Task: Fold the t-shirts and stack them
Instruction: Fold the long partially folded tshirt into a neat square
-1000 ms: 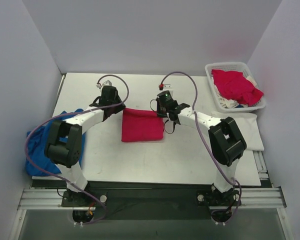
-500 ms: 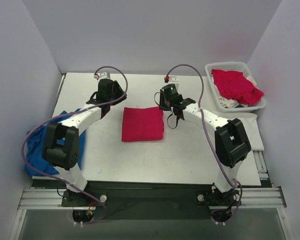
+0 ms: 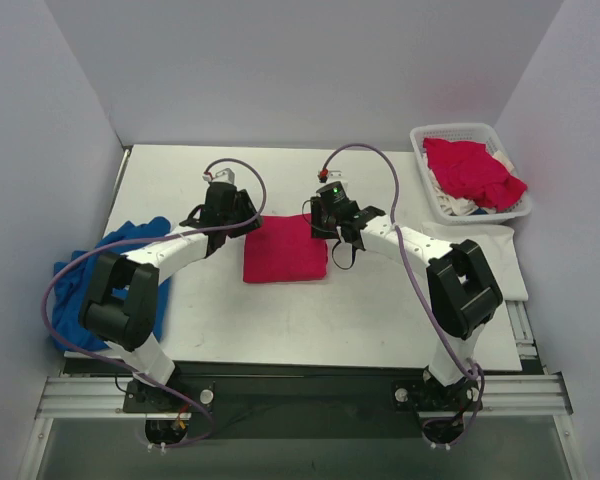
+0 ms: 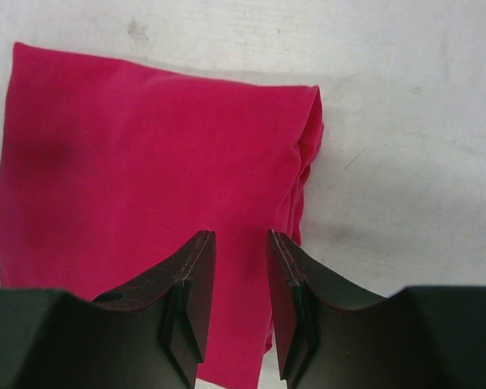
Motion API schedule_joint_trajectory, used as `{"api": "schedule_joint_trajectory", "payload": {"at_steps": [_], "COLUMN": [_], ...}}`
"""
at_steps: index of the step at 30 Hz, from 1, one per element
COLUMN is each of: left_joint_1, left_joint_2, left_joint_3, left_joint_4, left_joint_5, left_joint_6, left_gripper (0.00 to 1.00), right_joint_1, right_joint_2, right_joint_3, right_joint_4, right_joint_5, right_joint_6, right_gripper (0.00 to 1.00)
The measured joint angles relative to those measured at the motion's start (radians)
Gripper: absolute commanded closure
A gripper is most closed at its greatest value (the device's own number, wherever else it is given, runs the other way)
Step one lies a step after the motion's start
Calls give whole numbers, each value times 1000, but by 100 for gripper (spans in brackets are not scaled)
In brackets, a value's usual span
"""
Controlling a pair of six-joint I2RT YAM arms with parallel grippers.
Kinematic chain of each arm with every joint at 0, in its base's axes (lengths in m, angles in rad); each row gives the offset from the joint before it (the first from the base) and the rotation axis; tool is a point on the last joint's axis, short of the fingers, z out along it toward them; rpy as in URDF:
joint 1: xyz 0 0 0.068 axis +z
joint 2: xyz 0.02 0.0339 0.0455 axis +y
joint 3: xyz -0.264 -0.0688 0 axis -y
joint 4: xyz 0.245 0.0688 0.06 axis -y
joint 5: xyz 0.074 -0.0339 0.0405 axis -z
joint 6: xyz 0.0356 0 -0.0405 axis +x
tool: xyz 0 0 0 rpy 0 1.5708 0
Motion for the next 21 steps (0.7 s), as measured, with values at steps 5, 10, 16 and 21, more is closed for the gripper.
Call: {"api": "schedule_joint_trajectory", "payload": {"at_steps": [5,10,16,21], "left_joint_1": [3,5,5,5], "left_joint_2": [82,164,208,211], "left_joint_3": [-5,18,71,73], "left_joint_4": [-8,-64,-102,-101], "left_joint_5": [11,5,-19,-19], "left_joint_6": [-7,-23,-27,-27], "left_gripper": [46,46,47,47], "right_joint_1": [-29,-60,-82,-84], "right_joint_2": [84,185,187,177], "right_joint_3": [-3,-2,0,-8], "right_joint_4": [1,5,16,16], "right_joint_5": [-64,-109,-139,-138], "right_joint_6": [21,44,52,47], "right_gripper": [69,71,72,70]}}
